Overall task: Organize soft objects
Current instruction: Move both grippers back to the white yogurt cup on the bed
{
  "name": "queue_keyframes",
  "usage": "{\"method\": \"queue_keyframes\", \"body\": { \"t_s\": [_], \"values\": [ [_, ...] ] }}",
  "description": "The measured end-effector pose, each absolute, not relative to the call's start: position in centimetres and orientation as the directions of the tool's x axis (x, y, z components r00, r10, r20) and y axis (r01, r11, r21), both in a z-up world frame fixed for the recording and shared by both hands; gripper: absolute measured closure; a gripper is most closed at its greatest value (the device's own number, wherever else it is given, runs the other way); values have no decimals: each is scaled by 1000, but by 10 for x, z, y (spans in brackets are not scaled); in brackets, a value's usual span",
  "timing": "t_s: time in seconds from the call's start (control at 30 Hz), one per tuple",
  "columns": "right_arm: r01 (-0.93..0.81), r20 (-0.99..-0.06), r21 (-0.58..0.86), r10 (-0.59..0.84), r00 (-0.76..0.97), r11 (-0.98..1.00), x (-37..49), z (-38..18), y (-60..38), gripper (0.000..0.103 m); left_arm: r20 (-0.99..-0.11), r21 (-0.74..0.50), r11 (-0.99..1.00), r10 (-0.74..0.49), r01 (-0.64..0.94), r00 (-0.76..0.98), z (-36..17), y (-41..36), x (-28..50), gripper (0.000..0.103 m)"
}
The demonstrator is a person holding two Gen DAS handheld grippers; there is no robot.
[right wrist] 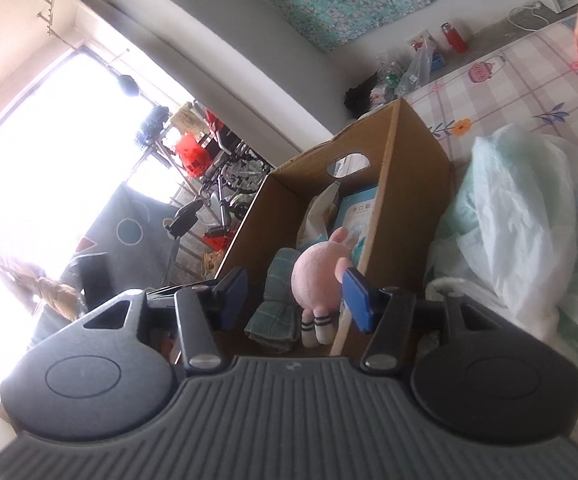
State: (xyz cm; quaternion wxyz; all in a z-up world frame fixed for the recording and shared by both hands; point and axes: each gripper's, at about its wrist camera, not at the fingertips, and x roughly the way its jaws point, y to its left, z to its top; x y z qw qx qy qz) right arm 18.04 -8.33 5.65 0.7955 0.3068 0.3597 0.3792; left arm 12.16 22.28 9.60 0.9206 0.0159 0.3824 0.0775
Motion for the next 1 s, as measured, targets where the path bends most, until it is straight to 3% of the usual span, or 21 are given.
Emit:
{"method": "queue_keyframes", "body": {
  "t_s": [0.17,0.37,0.67,1.0],
  "values": [
    [-338,-338,773,799,497,537,165,46,-104,48,-620,-59,998,-12,-32,784,110,189,81,27],
    [-285,-335,766,737,587,575,135,43,-152,46,-517,-122,976,-219,182,827,117,112,64,21],
    [-131,-353,704,504,788,698,69,42,-261,39,-482,-200,856,-510,477,712,89,-22,56,17],
    [68,-424,695,332,843,716,21,-3,-346,36,-503,-242,814,-571,529,649,29,-106,46,20]
  ]
}}
